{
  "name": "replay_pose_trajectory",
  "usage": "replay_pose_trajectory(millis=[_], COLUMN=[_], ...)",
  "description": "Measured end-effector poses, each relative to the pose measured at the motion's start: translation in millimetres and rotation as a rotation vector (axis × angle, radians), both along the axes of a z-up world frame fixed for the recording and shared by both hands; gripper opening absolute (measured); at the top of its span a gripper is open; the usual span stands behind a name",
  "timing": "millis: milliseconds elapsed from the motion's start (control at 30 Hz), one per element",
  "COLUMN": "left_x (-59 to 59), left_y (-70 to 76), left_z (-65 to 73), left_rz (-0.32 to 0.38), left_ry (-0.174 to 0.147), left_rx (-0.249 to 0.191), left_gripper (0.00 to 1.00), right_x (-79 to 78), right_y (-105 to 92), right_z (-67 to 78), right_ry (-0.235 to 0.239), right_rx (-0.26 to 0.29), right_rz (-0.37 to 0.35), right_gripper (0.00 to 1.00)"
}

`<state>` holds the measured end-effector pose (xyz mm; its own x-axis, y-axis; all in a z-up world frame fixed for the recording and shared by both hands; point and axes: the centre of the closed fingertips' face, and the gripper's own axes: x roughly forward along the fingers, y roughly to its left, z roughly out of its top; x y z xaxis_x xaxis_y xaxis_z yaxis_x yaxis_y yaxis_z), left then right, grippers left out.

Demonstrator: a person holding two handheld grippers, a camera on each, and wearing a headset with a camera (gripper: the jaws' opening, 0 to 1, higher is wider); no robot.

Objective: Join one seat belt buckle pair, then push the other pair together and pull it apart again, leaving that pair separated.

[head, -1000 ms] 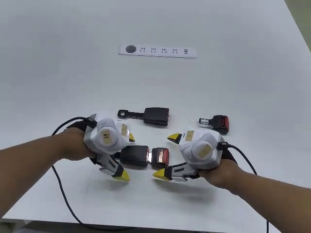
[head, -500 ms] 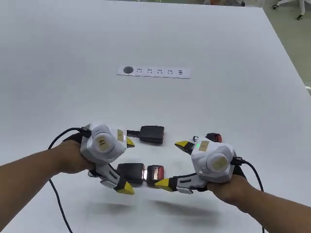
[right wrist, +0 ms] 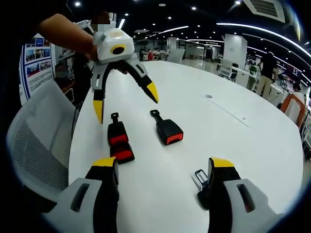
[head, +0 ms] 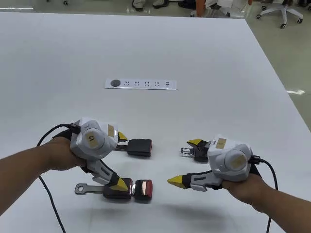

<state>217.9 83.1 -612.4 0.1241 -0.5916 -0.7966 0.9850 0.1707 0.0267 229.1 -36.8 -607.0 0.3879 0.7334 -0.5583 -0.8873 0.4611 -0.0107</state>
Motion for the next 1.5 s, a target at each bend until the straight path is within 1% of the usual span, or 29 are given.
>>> replay_pose_trajectory(millis=[67,200,233,333,367,467,567,633,700,800,833,867,967,1067,1133,1167,1233,1267,1333,1367,1467,1500], left_x=[3.8,11.3,14.5,23.9,28.0,34.7,47.0,50.7,58.1,61.8,62.3,63.2,67.6,71.3,74.2,74.2,77.7,76.7,75.7,75.7,74.7,76.5], left_y=[-1.6,-3.0,-2.5,-1.1,-1.4,-3.2,-3.7,-6.4,-5.5,-6.9,-8.1,-8.4,-9.3,-11.8,-11.6,-13.9,-16.2,-17.2,-17.0,-16.7,-17.6,-17.8], left_z=[-0.8,-1.2,-1.5,-1.0,-0.7,0.6,1.6,1.4,-0.1,-1.9,-3.3,-5.1,-15.9,-22.9,-28.2,-30.1,-41.4,-43.5,-51.2,-53.5,-57.1,-65.3], left_rz=[-0.011,-0.036,-0.042,-0.048,-0.048,-0.05,-0.061,-0.065,-0.069,-0.077,-0.089,-0.095,-0.101,-0.104,-0.099,-0.093,-0.064,-0.063,-0.064,-0.064,-0.054,-0.049], left_ry=[-0.001,-0.011,-0.016,-0.017,-0.02,-0.022,-0.034,-0.034,-0.036,-0.037,-0.044,-0.045,-0.029,-0.023,-0.015,-0.009,0.014,0.021,0.027,0.029,0.044,0.047], left_rx=[0.004,0.03,0.039,0.043,0.045,0.046,0.046,0.047,0.048,0.054,0.059,0.063,0.07,0.071,0.071,0.069,0.05,0.044,0.053,0.055,0.051,0.041], left_gripper=[0.85,0.85,0.85,0.85,0.85,0.85,0.85,0.86,0.86,0.86,0.86,0.86,0.86,0.86,0.86,0.86,0.85,0.85,0.84,0.83,0.81,0.81], right_x=[4.1,16.2,18.9,23.5,26.7,32.0,34.5,37.2,40.2,43.5,45.2,47.1,49.4,53.7,56.8,57.7,58.1,55.9,59.0,59.3,60.3,60.1], right_y=[-6.2,-19.8,-22.9,-29.3,-33.8,-41.1,-46.6,-51.2,-55.4,-59.9,-61.9,-64.1,-65.8,-69.3,-70.2,-70.3,-70.8,-69.0,-68.8,-68.6,-68.1,-68.1], right_z=[2.5,1.2,1.5,1.3,-0.1,-2.1,-5.9,-8.3,-10.7,-13.9,-16.6,-19.5,-23.9,-33.3,-38.0,-42.4,-50.0,-50.6,-58.4,-59.3,-65.1,-67.0], right_ry=[0.002,-0.003,-0.003,-0.002,0.001,0.01,0.026,0.028,0.031,0.04,0.05,0.052,0.063,0.068,0.076,0.084,0.093,0.103,0.107,0.109,0.126,0.127], right_rx=[0.003,-0.006,-0.005,-0.006,-0.01,-0.009,-0.016,-0.027,-0.031,-0.033,-0.035,-0.043,-0.052,-0.073,-0.072,-0.076,-0.093,-0.096,-0.105,-0.107,-0.105,-0.111], right_rz=[-0.01,-0.019,-0.023,-0.027,-0.03,-0.039,-0.028,-0.023,-0.021,-0.019,-0.015,-0.012,-0.004,0.013,0.016,0.025,0.044,0.053,0.059,0.062,0.073,0.081], right_gripper=[0.74,0.74,0.74,0.73,0.73,0.72,0.71,0.72,0.71,0.71,0.71,0.71,0.72,0.71,0.72,0.72,0.7,0.7,0.7,0.7,0.7,0.69])
